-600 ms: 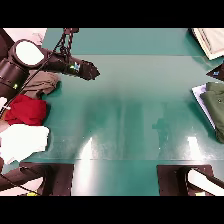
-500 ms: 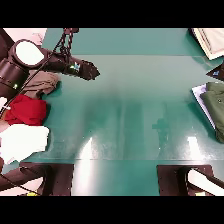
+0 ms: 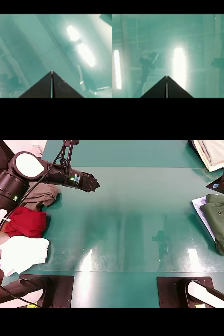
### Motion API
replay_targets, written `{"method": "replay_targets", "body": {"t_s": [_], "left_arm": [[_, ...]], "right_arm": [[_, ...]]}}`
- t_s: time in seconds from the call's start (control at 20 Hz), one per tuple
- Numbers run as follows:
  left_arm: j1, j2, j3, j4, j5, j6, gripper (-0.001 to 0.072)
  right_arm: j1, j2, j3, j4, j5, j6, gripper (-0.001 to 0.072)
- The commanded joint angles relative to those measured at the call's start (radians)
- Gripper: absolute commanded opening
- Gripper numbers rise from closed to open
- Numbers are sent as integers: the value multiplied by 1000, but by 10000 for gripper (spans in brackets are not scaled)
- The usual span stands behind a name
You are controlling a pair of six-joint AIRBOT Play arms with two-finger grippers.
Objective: Fold the shirts.
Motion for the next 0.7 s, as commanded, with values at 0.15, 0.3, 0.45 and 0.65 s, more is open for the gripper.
{"method": "replay_targets", "body": {"t_s": [0.15, 0.3, 0.45, 0.65], "left_arm": [[0, 0, 1, -46, 86, 2, 26], [10, -1, 1, 145, 154, 25, 505], [85, -16, 0, 523, 124, -147, 566], [290, -97, -1, 645, 100, -201, 566]], "right_arm": [[1, 0, 1, 0, 10, 0, 20], [1, 0, 1, 0, 10, 0, 20], [1, 0, 1, 2, 10, 0, 21], [2, 0, 1, 3, 10, 1, 21]]}}
